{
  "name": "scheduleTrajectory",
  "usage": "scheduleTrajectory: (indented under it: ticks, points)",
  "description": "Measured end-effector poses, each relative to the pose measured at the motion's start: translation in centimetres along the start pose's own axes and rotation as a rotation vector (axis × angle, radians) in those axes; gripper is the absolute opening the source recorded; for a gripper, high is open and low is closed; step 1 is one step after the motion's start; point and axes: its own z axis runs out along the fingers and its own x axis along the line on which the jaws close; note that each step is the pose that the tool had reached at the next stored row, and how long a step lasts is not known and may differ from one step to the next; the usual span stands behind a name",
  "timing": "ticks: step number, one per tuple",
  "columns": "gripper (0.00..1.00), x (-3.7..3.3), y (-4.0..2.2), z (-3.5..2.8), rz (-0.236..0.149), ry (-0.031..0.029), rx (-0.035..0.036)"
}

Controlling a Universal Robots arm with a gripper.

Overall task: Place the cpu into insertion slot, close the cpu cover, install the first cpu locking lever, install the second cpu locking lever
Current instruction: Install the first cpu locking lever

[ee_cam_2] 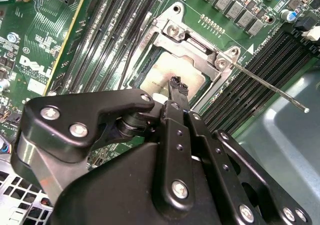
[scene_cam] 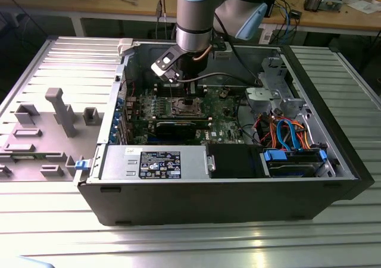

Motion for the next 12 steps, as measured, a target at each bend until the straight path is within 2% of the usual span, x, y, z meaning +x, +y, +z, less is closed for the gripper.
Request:
scheduleTrajectory:
  ticks: [7, 12]
  points:
    - [0.11, 0.0, 0.01, -0.05, 0.0, -0.0002, 0.0001]
    - [0.11, 0.0, 0.01, -0.7, 0.0, 0.0006, 0.0013]
